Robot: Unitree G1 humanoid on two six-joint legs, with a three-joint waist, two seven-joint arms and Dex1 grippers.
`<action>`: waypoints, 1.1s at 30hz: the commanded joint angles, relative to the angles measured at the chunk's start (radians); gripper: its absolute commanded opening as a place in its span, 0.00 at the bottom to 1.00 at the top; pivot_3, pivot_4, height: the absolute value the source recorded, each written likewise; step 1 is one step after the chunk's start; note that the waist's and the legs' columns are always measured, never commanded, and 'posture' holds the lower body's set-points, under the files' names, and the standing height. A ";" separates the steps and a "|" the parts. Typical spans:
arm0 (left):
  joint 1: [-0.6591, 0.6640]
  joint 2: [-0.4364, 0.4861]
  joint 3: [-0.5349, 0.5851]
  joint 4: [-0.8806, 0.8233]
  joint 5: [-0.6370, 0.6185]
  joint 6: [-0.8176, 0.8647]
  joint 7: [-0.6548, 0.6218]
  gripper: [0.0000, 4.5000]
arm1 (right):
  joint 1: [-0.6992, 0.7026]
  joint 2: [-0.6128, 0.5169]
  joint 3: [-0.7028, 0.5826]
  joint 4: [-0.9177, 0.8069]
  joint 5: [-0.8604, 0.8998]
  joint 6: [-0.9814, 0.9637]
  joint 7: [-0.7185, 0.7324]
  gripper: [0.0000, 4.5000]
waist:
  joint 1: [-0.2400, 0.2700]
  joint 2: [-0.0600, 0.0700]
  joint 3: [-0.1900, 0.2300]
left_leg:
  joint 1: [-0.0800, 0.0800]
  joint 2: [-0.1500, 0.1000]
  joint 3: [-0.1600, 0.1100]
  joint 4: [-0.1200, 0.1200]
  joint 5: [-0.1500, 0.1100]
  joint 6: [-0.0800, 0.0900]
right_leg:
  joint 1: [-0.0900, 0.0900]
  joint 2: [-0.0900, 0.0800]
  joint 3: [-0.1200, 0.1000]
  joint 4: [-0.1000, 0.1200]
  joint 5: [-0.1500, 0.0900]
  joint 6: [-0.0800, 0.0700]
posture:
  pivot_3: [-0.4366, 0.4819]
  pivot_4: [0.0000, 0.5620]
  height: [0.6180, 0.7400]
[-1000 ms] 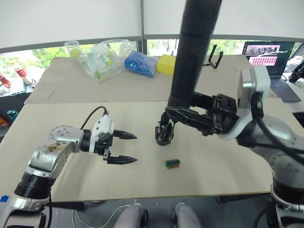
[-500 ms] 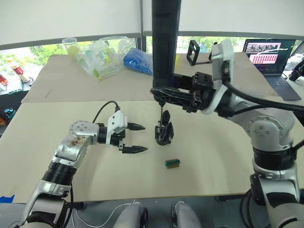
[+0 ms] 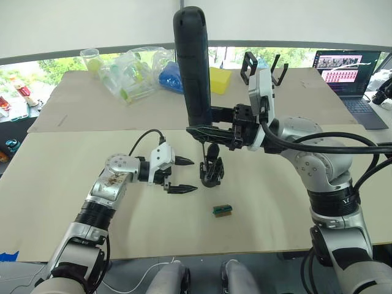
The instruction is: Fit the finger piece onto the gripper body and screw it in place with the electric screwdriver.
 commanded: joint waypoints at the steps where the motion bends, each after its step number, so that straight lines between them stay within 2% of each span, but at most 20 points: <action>1: -0.026 -0.017 0.000 0.010 0.015 -0.030 0.009 1.00 | -0.011 0.007 -0.043 -0.036 0.003 -0.025 0.005 0.43 | 0.000 0.000 0.000 | 0.000 0.000 0.000 0.000 0.000 0.000 | 0.000 0.000 0.000 0.000 0.000 0.000 | 0.48 0.27 1.00; 33: -0.056 -0.044 -0.002 0.040 0.045 -0.059 0.006 1.00 | 0.038 0.003 -0.032 -0.046 -0.032 -0.028 0.021 0.43 | -0.001 0.000 0.000 | 0.000 0.000 0.000 0.001 0.000 0.000 | 0.000 0.000 0.000 0.001 0.000 0.000 | 0.48 0.27 1.00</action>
